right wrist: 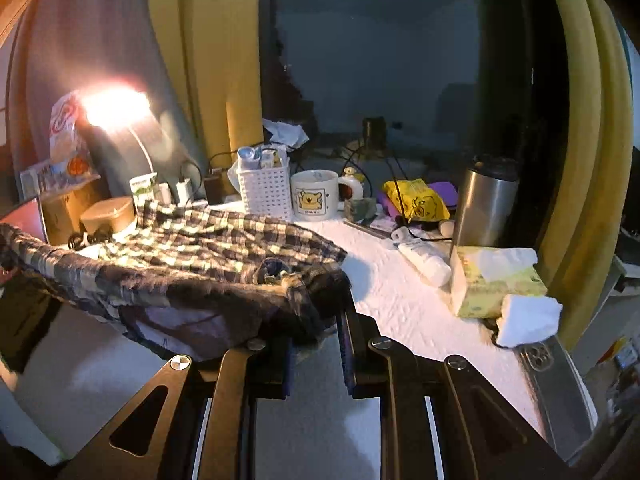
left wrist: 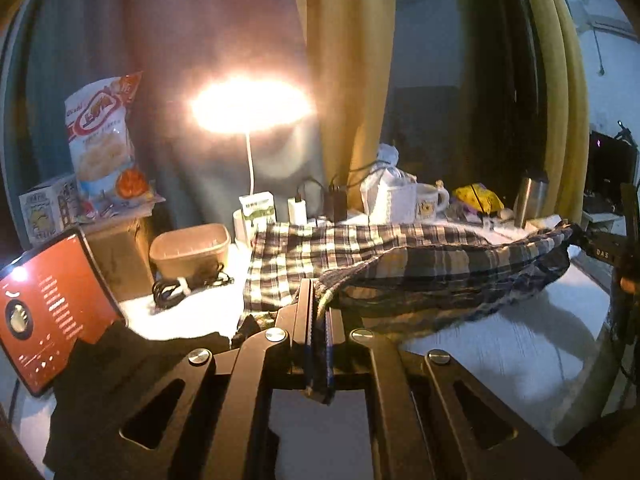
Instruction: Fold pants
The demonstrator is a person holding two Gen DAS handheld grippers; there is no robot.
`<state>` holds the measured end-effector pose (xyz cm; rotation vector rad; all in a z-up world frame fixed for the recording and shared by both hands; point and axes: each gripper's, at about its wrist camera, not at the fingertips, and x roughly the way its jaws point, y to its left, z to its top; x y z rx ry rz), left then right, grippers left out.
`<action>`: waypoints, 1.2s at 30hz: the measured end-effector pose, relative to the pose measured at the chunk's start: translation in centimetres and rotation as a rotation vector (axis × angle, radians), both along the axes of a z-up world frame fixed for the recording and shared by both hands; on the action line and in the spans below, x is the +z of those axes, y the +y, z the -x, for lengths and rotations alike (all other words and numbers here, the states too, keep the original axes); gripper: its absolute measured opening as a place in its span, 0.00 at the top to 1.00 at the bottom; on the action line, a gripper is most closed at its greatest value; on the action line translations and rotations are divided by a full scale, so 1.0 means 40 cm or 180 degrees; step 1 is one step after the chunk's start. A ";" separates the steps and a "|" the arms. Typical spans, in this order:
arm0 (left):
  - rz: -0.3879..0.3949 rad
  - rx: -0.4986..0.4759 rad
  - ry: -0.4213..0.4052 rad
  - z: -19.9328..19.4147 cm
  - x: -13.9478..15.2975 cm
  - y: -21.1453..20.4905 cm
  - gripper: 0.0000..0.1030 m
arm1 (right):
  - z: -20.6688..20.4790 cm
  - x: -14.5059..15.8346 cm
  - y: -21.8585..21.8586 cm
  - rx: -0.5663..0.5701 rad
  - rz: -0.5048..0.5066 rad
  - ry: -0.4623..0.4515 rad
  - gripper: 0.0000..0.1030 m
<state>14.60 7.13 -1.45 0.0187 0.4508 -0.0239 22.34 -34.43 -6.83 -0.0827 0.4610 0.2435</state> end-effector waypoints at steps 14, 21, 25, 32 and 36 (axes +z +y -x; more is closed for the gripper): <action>0.0078 -0.0035 0.0074 -0.159 0.007 0.039 0.97 | -0.125 0.009 -0.018 0.0076 -0.0023 0.0119 0.97; 0.0111 -0.0045 0.0287 -0.158 -0.037 0.029 0.97 | -0.086 -0.065 -0.041 0.0191 0.0010 0.0372 0.25; 0.0151 -0.0023 0.0363 -0.146 -0.053 0.030 0.97 | -0.009 -0.094 -0.043 0.0295 0.0089 0.0329 0.21; 0.0157 0.0027 0.0462 -0.113 -0.076 0.031 0.97 | 0.073 -0.187 -0.012 0.0420 0.0718 0.0489 0.21; 0.0150 0.0089 0.0483 -0.090 -0.073 0.041 0.97 | 0.113 -0.219 0.019 0.0607 0.0891 0.0474 0.21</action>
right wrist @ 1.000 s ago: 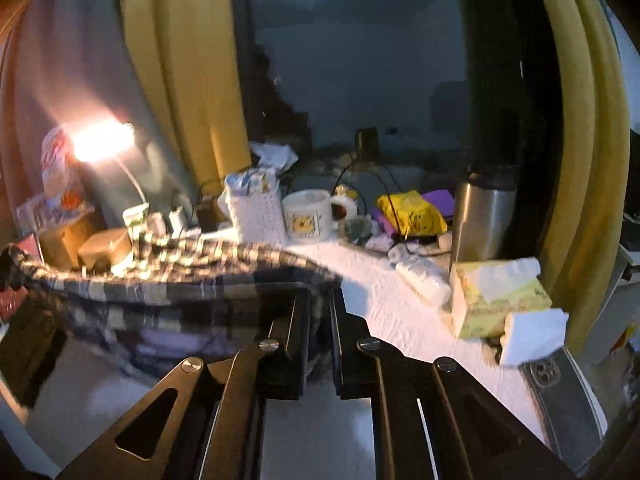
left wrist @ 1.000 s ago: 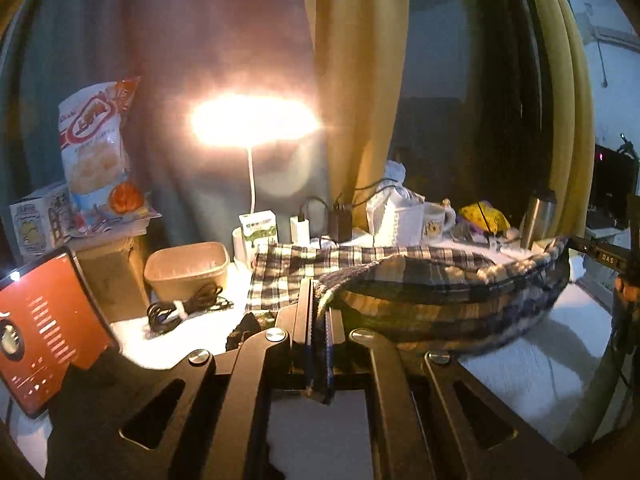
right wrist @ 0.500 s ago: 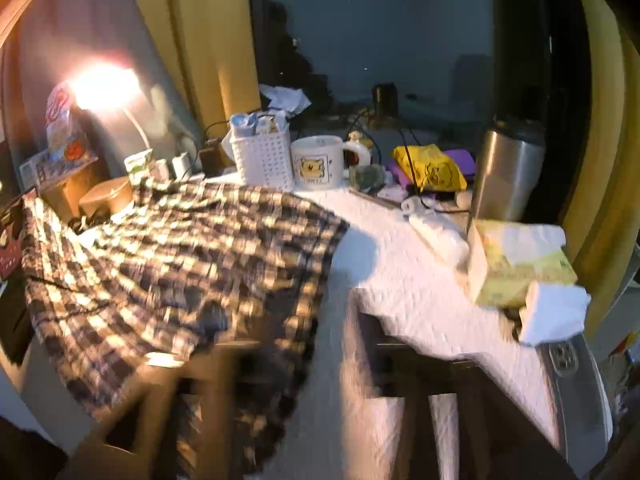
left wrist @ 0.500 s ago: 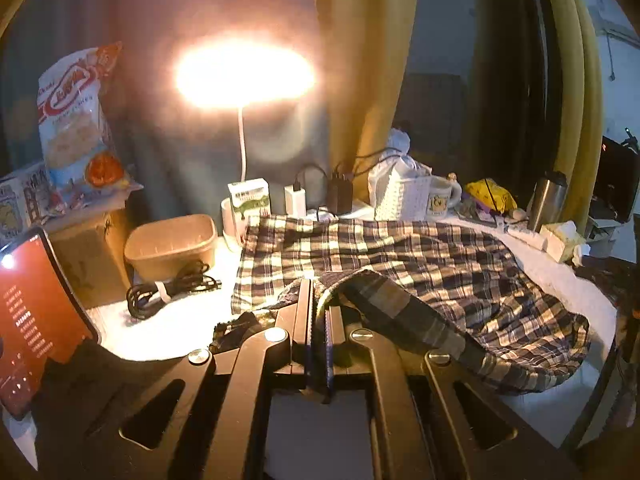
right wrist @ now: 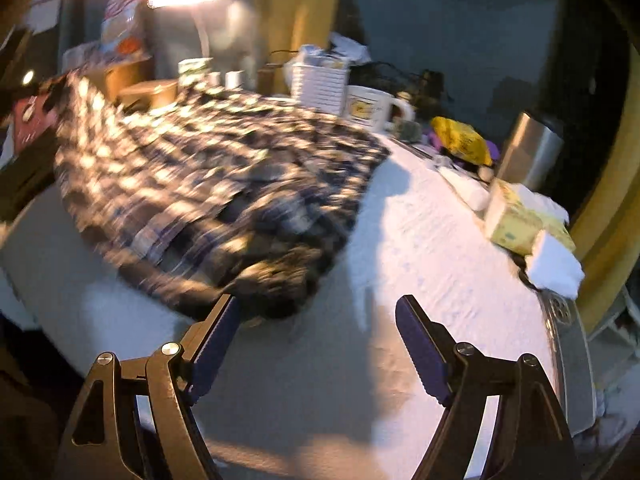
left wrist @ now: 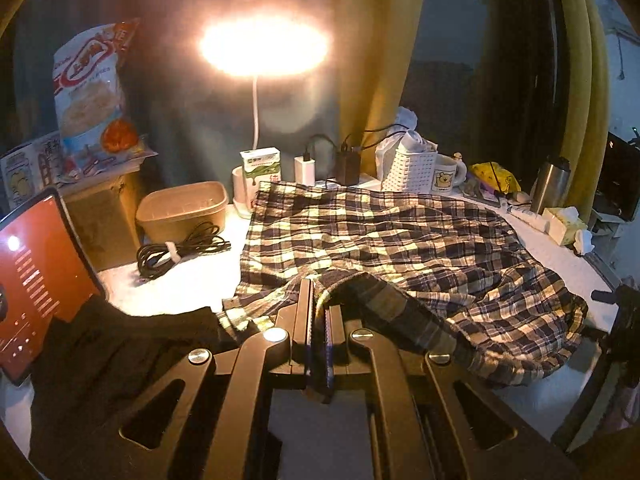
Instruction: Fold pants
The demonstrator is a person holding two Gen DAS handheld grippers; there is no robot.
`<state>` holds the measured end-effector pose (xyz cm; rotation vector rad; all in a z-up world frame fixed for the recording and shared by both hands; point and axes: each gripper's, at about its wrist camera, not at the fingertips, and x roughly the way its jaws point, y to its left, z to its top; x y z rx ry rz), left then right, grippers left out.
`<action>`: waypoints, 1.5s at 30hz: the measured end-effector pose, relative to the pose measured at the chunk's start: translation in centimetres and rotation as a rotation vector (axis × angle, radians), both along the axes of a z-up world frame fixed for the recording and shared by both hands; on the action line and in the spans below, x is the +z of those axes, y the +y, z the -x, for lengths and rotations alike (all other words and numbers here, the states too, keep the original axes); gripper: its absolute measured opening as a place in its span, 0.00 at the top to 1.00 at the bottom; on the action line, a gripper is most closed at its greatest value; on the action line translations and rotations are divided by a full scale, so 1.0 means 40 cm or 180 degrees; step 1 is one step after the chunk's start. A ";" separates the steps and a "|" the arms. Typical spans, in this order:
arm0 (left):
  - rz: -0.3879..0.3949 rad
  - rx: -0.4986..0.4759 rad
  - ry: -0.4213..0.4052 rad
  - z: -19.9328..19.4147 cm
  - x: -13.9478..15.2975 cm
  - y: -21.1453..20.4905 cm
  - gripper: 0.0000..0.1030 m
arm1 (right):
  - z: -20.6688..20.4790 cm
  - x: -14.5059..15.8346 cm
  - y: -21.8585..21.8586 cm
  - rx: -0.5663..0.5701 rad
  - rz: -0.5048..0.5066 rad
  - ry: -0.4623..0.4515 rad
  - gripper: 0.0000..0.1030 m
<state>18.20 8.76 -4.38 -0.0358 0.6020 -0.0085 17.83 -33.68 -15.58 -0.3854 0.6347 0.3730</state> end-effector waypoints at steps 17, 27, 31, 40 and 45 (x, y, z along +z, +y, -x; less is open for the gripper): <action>-0.0094 0.0046 -0.0110 0.043 0.024 0.001 0.97 | -0.040 0.051 0.072 0.0003 -0.0184 -0.0500 0.78; -0.0221 -0.0037 -0.0414 -0.041 0.091 -0.002 0.97 | -0.138 0.192 0.028 -0.0329 -0.0646 -0.0835 0.78; -0.0217 -0.0059 -0.0477 -0.105 0.102 0.015 0.97 | -0.191 0.221 0.029 -0.0472 -0.0680 -0.0882 0.78; -0.0237 -0.0152 -0.0545 -0.271 0.103 0.047 0.97 | -0.362 0.254 0.044 -0.0688 -0.0819 -0.0778 0.78; -0.0198 -0.0189 -0.0433 -0.399 0.073 0.079 0.97 | -0.471 0.240 0.057 -0.0743 -0.0856 -0.0630 0.78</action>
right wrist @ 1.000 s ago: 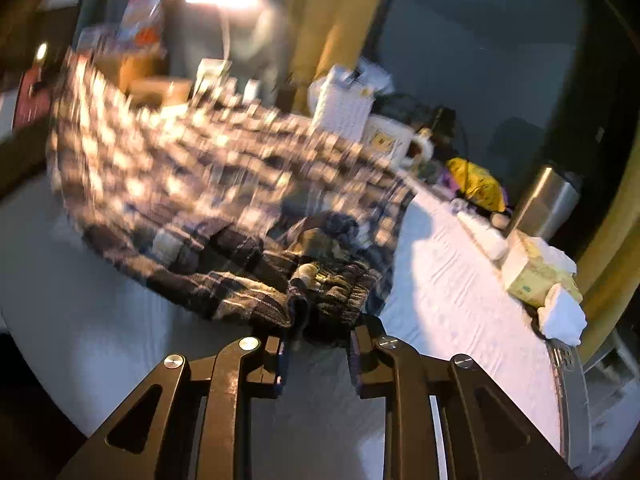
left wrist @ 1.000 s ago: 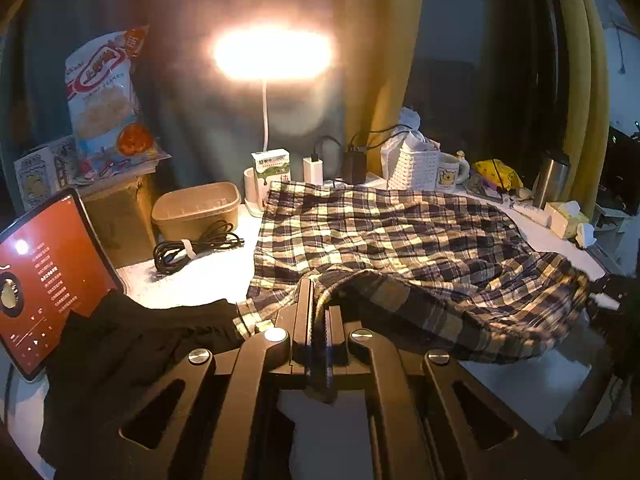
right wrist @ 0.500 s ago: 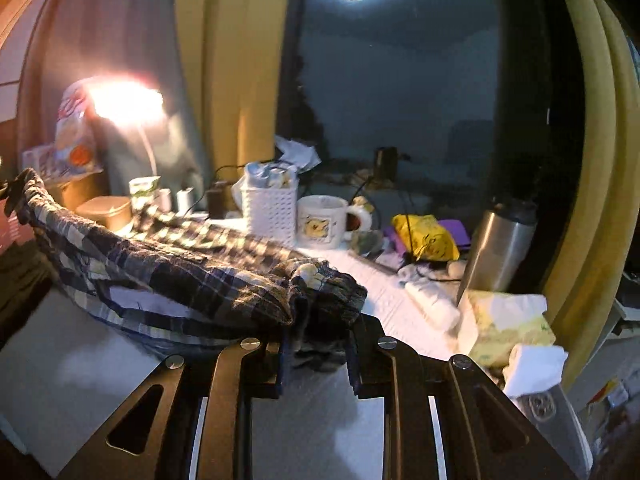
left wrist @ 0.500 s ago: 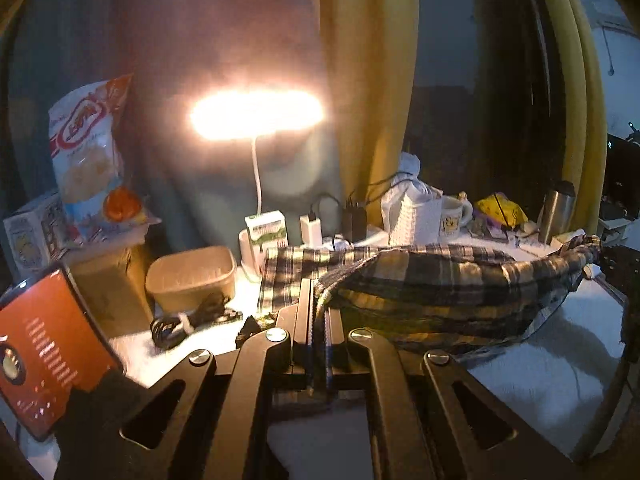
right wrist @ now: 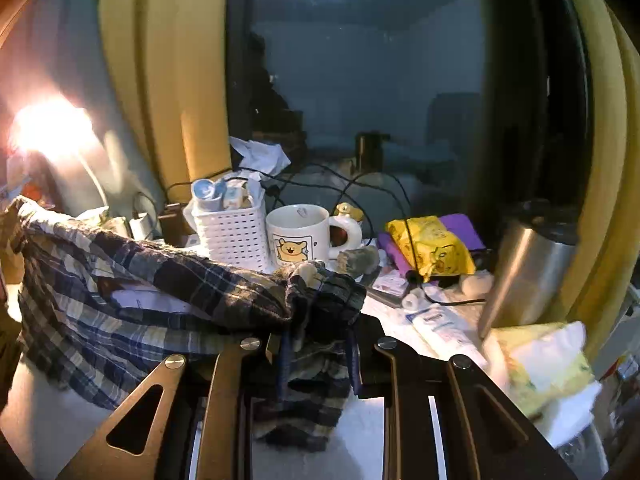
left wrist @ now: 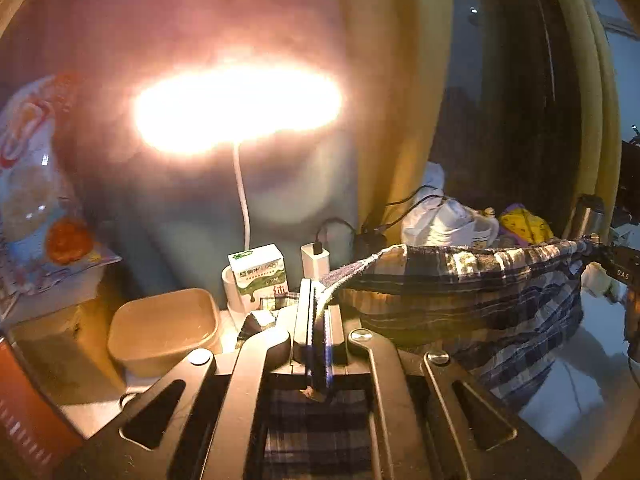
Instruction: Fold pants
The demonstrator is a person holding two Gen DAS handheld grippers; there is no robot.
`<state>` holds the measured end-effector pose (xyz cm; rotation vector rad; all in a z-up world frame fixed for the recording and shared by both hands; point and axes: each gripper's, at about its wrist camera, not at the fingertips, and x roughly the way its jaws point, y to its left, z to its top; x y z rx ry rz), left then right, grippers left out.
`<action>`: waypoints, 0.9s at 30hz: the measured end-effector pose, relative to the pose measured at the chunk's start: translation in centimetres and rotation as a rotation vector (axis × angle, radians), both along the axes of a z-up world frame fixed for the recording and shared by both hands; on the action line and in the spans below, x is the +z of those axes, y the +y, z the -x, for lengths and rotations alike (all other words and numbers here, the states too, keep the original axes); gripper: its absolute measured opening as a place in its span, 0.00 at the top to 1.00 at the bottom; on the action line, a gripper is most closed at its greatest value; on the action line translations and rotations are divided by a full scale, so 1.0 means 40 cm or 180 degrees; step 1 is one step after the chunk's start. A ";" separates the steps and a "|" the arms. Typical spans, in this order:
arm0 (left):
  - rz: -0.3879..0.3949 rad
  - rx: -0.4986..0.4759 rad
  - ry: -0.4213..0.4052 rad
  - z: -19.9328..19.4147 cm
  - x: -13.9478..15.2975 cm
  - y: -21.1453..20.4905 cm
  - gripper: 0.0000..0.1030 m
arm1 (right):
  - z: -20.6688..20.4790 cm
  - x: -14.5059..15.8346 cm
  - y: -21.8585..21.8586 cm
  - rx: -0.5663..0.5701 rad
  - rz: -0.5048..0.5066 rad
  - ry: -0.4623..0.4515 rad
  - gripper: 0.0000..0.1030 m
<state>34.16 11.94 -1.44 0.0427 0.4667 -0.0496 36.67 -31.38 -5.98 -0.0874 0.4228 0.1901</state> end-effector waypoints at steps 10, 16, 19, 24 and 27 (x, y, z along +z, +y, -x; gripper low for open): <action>0.0097 0.0055 0.0369 -0.216 -0.112 0.053 0.97 | -0.225 -0.057 0.044 -0.0070 0.0046 0.0337 0.78; 0.0135 0.0151 0.0633 -0.301 -0.176 0.079 0.86 | -0.306 -0.105 0.078 -0.0114 0.0149 0.0559 0.78; 0.0057 0.0277 0.0588 -0.305 -0.173 0.090 0.54 | -0.331 -0.126 0.078 -0.0205 0.0191 0.0641 0.78; 0.0068 0.0385 0.0484 -0.256 -0.121 0.127 0.37 | -0.344 -0.130 0.067 -0.0324 0.0233 0.0641 0.59; 0.0049 0.0378 0.0487 -0.195 -0.099 0.138 0.37 | -0.329 -0.106 0.041 -0.0439 0.0187 0.0558 0.32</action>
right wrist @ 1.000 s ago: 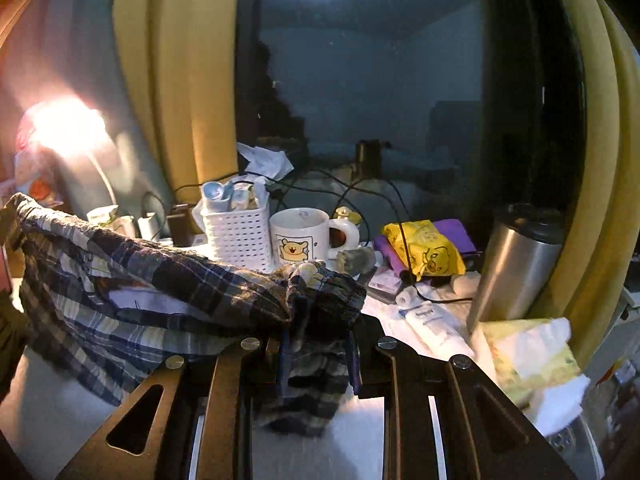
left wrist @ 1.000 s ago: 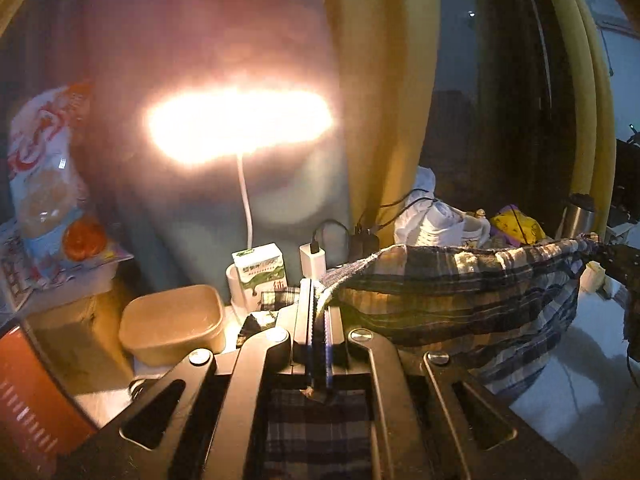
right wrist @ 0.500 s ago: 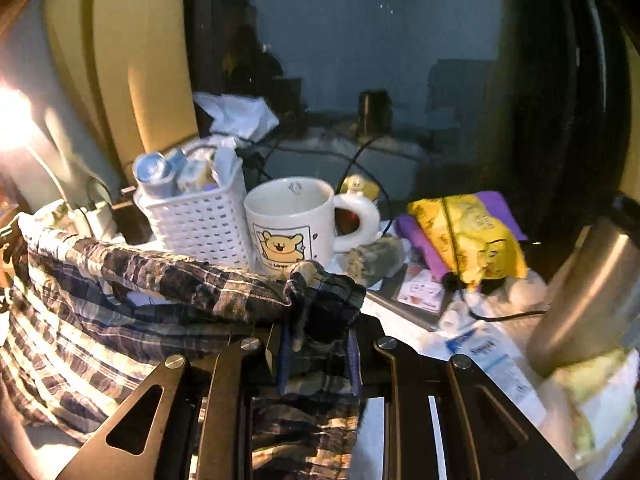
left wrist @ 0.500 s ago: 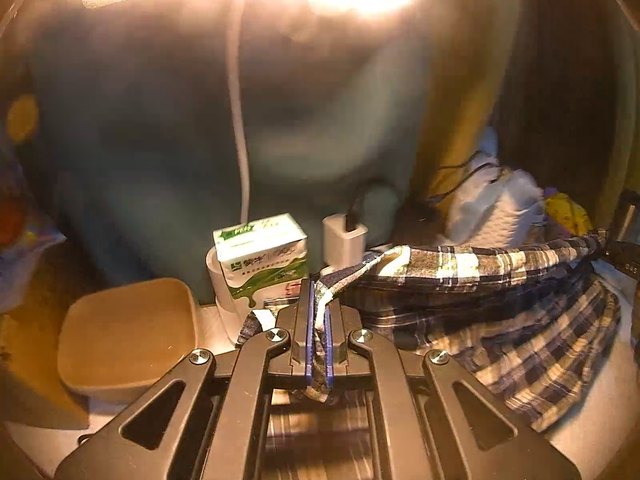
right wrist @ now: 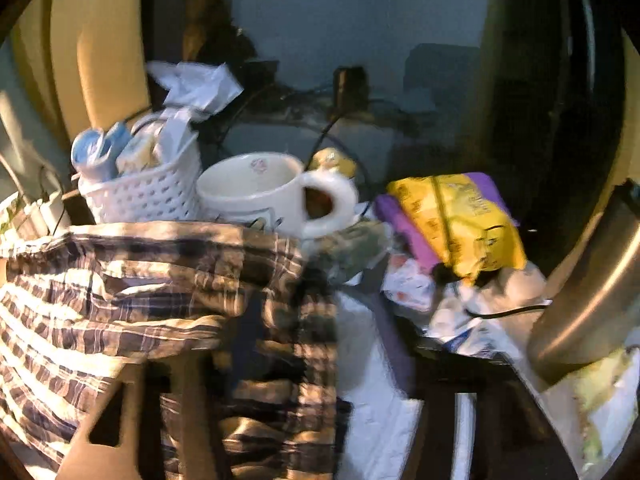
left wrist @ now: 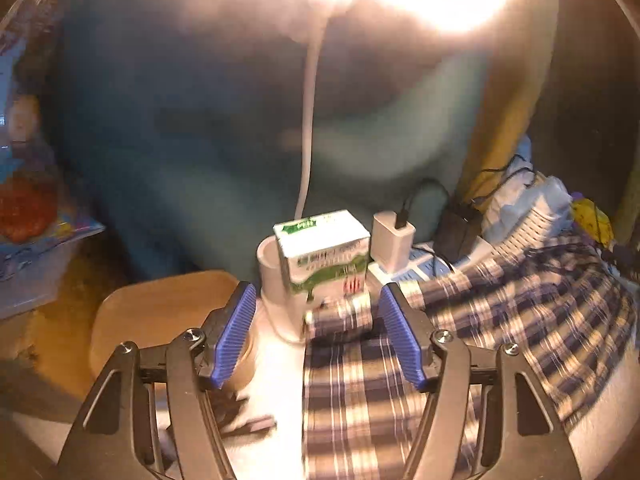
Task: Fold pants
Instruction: 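Open both tools to release the folded leg onto the pants, then grasp the folded pants edge with the left tool while the right tool grasps the cuff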
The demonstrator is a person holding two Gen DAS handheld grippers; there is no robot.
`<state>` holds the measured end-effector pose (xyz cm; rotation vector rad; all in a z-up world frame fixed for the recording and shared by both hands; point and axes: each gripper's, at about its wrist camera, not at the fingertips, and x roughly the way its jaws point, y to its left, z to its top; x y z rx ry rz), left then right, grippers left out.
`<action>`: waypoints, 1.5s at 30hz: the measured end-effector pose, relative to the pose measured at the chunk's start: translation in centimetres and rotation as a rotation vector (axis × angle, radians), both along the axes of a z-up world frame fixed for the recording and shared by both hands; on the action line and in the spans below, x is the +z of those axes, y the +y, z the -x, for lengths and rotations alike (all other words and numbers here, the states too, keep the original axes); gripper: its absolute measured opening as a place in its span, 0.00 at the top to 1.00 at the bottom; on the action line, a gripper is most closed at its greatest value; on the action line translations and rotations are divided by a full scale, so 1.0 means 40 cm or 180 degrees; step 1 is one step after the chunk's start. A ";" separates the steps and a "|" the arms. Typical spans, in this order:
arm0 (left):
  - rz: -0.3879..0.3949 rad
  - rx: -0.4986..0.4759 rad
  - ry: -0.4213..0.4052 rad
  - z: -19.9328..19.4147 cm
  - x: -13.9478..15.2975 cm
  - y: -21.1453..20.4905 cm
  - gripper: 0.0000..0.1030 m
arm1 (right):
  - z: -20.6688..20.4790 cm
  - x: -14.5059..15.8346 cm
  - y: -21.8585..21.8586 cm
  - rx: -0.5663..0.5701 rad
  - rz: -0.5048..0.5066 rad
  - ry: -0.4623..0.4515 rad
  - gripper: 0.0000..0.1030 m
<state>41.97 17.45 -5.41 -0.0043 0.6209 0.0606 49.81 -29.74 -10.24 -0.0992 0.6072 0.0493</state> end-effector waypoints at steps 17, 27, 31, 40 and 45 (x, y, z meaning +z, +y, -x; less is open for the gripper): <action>0.0559 -0.0703 0.0562 0.325 -0.161 -0.328 0.28 | 0.211 -0.045 -0.071 0.0035 -0.0627 0.0368 0.32; 0.0130 -0.0671 0.0711 0.316 -0.230 -0.416 0.28 | 0.231 -0.098 -0.068 0.0119 -0.1017 0.0662 0.27; 0.0087 -0.0515 0.0801 0.290 -0.243 -0.402 0.28 | 0.207 -0.105 -0.047 0.0181 -0.1146 0.0716 0.27; 0.0126 -0.0455 0.0874 0.283 -0.253 -0.384 0.91 | 0.214 -0.103 0.017 0.0417 -0.0868 0.0607 0.75; 0.0198 -0.0497 0.0871 0.331 -0.233 -0.395 0.92 | 0.272 -0.056 0.018 0.0528 -0.0616 0.0470 0.76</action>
